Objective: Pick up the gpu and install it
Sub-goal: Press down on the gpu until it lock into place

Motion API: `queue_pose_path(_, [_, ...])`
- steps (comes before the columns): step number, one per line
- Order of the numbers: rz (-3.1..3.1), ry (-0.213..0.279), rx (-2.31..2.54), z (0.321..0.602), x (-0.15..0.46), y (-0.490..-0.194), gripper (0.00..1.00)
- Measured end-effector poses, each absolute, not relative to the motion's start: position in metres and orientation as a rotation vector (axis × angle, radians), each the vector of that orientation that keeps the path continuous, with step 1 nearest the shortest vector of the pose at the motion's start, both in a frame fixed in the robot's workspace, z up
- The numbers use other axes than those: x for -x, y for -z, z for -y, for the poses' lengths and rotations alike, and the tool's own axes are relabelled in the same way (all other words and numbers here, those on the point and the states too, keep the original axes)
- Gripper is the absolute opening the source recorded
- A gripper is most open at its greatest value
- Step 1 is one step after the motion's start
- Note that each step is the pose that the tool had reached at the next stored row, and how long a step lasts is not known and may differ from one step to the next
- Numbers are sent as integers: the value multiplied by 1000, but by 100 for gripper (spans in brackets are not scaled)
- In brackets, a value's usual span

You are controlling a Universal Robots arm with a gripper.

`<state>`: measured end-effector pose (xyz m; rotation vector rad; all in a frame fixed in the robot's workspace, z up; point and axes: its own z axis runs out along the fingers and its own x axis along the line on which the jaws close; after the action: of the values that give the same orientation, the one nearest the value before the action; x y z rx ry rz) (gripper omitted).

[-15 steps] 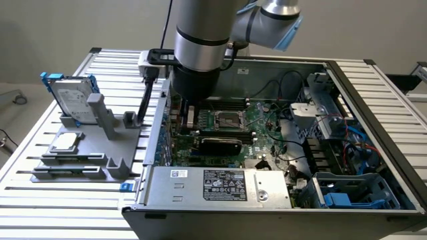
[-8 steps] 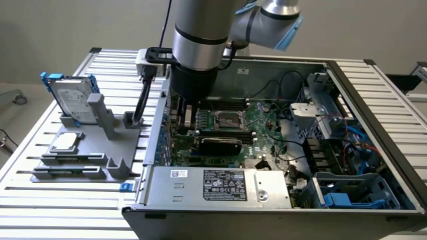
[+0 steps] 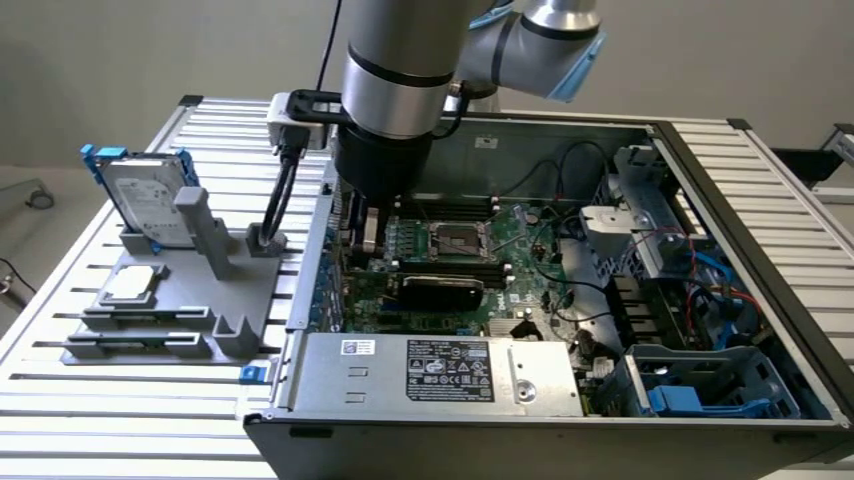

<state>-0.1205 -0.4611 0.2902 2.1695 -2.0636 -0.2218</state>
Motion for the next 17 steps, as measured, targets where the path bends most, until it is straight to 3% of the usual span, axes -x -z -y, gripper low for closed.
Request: queue_pose_path(17, [2048, 248, -2136, 461, 121, -293, 11])
